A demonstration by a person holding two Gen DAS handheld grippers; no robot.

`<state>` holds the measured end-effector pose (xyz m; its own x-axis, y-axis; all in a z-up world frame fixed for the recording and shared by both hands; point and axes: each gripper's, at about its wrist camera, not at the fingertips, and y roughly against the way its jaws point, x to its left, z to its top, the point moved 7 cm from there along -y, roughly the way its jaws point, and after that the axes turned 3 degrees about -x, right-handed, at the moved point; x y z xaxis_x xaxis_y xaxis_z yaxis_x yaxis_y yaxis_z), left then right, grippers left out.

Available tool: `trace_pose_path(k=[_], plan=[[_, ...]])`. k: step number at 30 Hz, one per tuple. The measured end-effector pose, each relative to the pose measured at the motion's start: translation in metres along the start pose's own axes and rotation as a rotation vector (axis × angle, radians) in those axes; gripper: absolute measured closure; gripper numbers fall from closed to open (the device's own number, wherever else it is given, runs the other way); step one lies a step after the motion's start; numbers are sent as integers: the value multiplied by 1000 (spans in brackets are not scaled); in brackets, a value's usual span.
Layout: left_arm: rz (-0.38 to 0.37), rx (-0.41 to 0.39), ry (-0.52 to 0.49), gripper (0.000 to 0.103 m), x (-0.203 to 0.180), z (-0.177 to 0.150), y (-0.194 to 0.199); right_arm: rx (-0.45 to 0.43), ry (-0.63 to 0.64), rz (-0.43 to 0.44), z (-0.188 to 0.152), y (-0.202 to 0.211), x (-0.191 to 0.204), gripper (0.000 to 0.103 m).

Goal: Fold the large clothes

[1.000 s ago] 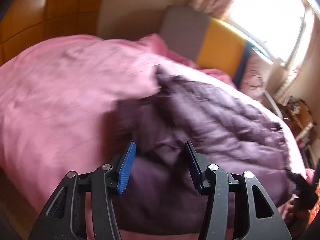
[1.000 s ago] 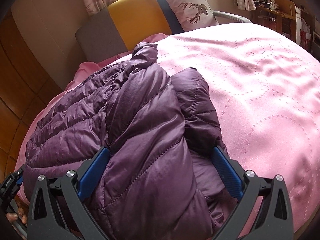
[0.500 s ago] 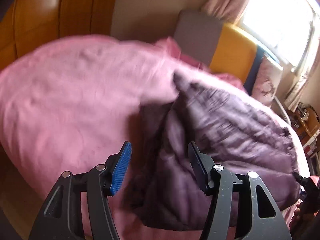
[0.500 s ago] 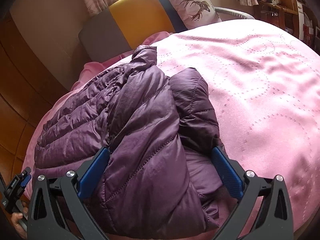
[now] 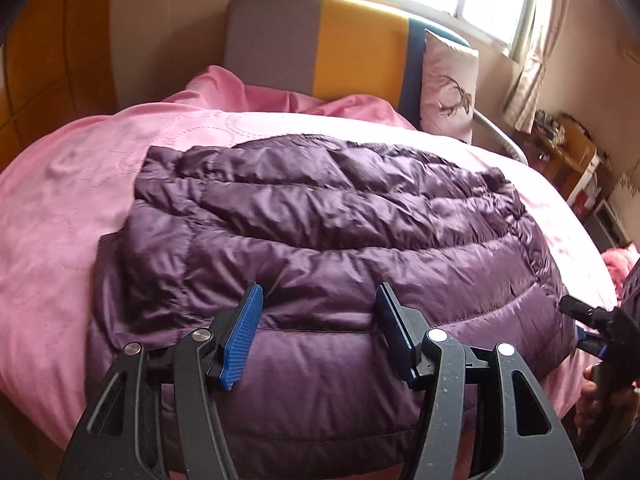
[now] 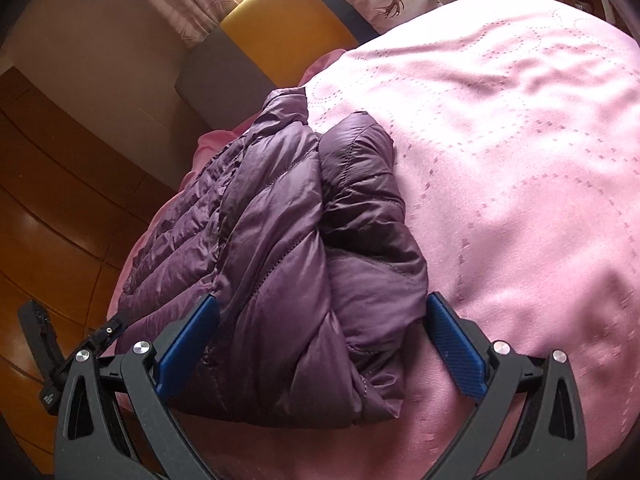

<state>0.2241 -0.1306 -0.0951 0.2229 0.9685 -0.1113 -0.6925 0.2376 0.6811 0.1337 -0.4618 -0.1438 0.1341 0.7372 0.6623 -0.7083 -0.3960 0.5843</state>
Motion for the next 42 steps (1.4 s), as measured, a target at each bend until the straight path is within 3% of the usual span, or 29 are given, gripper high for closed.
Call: trace_pose_path(k=[9, 14, 19, 21, 31, 42], plan=[[-6, 10, -30, 45, -11, -2, -8, 35, -56, 129, -2, -5, 8, 2], [-11, 20, -32, 45, -13, -5, -14, 61, -9, 116, -11, -13, 17, 7], [-17, 29, -35, 45, -12, -8, -18, 82, -7, 123, -19, -16, 22, 39], [-21, 32, -34, 45, -12, -9, -19, 88, -5, 127, -21, -18, 24, 45], [-36, 36, -22, 45, -13, -17, -24, 81, 24, 97, -24, -16, 38, 65], [-73, 42, 14, 45, -8, -24, -26, 42, 98, 93, -16, -3, 93, 73]])
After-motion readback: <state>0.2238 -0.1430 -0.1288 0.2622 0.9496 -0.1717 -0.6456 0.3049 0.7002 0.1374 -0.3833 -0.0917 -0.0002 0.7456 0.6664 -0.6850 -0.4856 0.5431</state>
